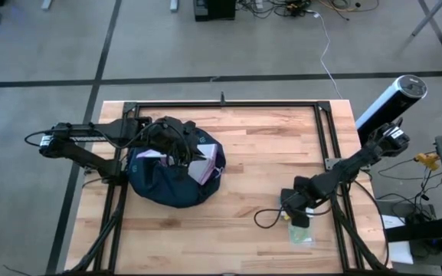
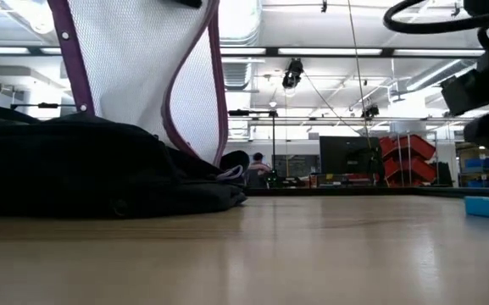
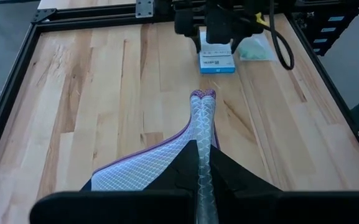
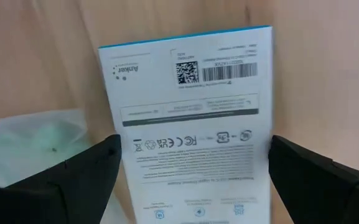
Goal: Unpack backpack
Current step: Put the memory card box into the transparent zip bag
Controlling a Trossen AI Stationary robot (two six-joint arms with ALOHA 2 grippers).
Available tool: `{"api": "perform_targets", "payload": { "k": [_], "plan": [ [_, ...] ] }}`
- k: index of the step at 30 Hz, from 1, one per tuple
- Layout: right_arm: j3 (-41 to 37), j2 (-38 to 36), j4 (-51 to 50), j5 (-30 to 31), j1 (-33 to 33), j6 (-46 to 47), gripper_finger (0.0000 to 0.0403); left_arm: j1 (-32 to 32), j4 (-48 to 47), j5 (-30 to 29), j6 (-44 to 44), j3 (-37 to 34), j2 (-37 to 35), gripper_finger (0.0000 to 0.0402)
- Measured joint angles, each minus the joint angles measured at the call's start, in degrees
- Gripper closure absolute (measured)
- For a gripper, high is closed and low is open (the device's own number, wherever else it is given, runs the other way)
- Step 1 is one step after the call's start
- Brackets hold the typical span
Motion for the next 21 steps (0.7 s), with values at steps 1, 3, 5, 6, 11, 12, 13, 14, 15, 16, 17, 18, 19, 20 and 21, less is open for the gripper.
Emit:
{"api": "perform_targets", "payload": {
  "k": [1, 3, 5, 6, 11, 12, 13, 14, 15, 16, 17, 18, 19, 20, 21],
  "plan": [
    [-0.48, -0.05, 0.37, 0.07, 0.0, -0.4, 0.0036, 0.0, -0.08, 0.0, 0.0, 0.0, 0.0, 0.0402],
    [-1.44, -0.14, 1.12, 0.2, 0.0, -1.19, 0.0036, 0.0, -0.22, 0.0, 0.0, 0.0, 0.0, 0.0402],
    [-1.89, -0.17, 1.16, 0.37, 0.0, -2.34, 0.0036, 0.0, -0.23, 0.0, 0.0, 0.0, 0.0, 0.0402],
    [-1.85, -0.22, 1.02, 0.38, 0.0, -2.54, 0.0036, 0.0, -0.23, 0.01, 0.0, 0.0, 0.0, 0.0402],
    [0.67, -0.58, -1.61, 0.16, -0.02, -2.59, 0.0036, 0.0, -0.2, 0.0, 0.0, 0.0, 0.0, 0.0402],
    [1.43, -0.56, -2.6, 0.21, -0.03, -2.66, 0.0036, -0.02, -0.22, 0.0, 0.0, 0.0, 0.0, 0.0402],
    [2.36, -0.61, -4.07, 0.32, -0.04, -2.71, 0.0036, -0.04, -0.24, 0.02, 0.0, 0.0, 0.0, 0.0402],
    [3.24, -0.67, -5.11, 0.33, -0.02, -2.75, 0.0036, -0.04, -0.22, 0.02, 0.0, 0.0, 0.0, 0.0402],
    [4.05, -0.69, -5.97, 0.31, -0.02, -2.73, 0.0036, -0.04, -0.2, 0.02, 0.0, 0.0, 0.0, 0.0402],
    [4.6, -0.69, -6.66, 0.28, 0.0, -2.7, 0.0036, -0.04, -0.2, 0.02, 0.0, 0.0, 0.0, 0.0402],
    [4.94, -0.69, -7.07, 0.26, 0.0, -2.4, 0.0036, -0.04, -0.2, 0.02, 0.0, 0.0, 0.0, 0.0402],
    [5.22, -0.69, -7.2, 0.26, 0.06, -1.96, 0.0036, -0.04, -0.2, 0.02, 0.0, 0.0, 0.0, 0.0402],
    [5.46, -0.7, -7.09, 0.02, 0.26, -1.18, 0.0036, -0.04, -0.2, 0.02, -0.05, 0.0, 0.0, 0.0402],
    [5.66, -0.73, -6.89, -0.07, 0.53, -0.67, 0.0036, -0.04, -0.2, 0.02, -0.13, 0.0, 0.0, 0.0402],
    [5.75, -0.69, -6.73, -0.07, 0.96, -0.44, 0.0036, -0.04, -0.22, 0.02, -0.15, 0.0, 0.0, 0.0402]
  ]
}}
